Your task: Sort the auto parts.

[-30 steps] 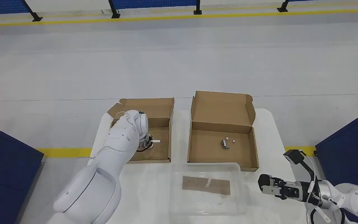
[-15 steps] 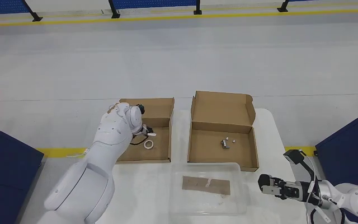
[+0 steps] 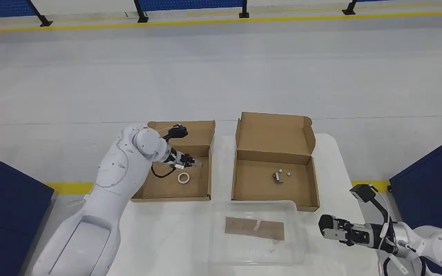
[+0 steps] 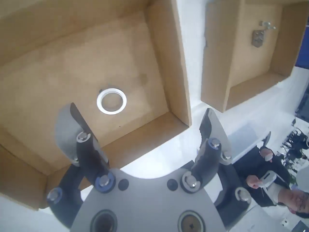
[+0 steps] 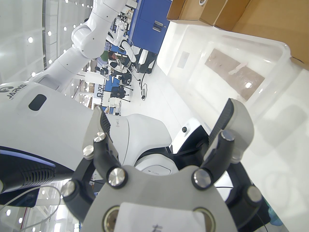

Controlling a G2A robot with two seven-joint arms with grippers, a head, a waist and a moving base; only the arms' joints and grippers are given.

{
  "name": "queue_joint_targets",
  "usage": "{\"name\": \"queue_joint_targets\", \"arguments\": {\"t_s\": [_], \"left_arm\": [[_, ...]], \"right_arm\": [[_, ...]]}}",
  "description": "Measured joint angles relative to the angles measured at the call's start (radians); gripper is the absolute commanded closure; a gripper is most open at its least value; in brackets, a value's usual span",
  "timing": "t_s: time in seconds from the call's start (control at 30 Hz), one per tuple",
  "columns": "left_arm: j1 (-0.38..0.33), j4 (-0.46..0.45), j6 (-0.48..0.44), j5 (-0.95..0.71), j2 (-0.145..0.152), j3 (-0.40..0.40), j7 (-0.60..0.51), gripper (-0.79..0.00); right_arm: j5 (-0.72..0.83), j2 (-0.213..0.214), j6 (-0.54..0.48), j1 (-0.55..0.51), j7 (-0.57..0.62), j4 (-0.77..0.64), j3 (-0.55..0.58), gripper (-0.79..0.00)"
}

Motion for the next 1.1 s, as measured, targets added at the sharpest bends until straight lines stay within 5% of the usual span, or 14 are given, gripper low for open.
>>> {"name": "queue_joint_targets", "arguments": {"t_s": [0.13,0.5,0.73,0.9,1.1], "left_arm": [[0.057,-0.160,0.021,-0.005,0.027,-0.045,-0.048,-0.785],[0.058,-0.114,0.021,-0.009,0.027,-0.045,-0.038,-0.785],[0.136,-0.168,-0.065,-0.238,0.054,-0.148,-0.096,-0.785],[0.222,-0.284,-0.098,-0.410,0.083,-0.234,-0.186,-0.785],[0.354,-0.474,-0.033,-0.604,0.122,-0.322,-0.262,-0.785]], "right_arm": [[0.000,0.000,0.000,0.000,0.000,0.000,0.000,-0.785],[0.000,0.000,0.000,0.000,0.000,0.000,0.000,-0.785],[0.000,0.000,0.000,0.000,0.000,0.000,0.000,-0.785],[0.000,0.000,0.000,0.000,0.000,0.000,0.000,-0.785],[0.000,0.000,0.000,0.000,0.000,0.000,0.000,-0.785]]}}
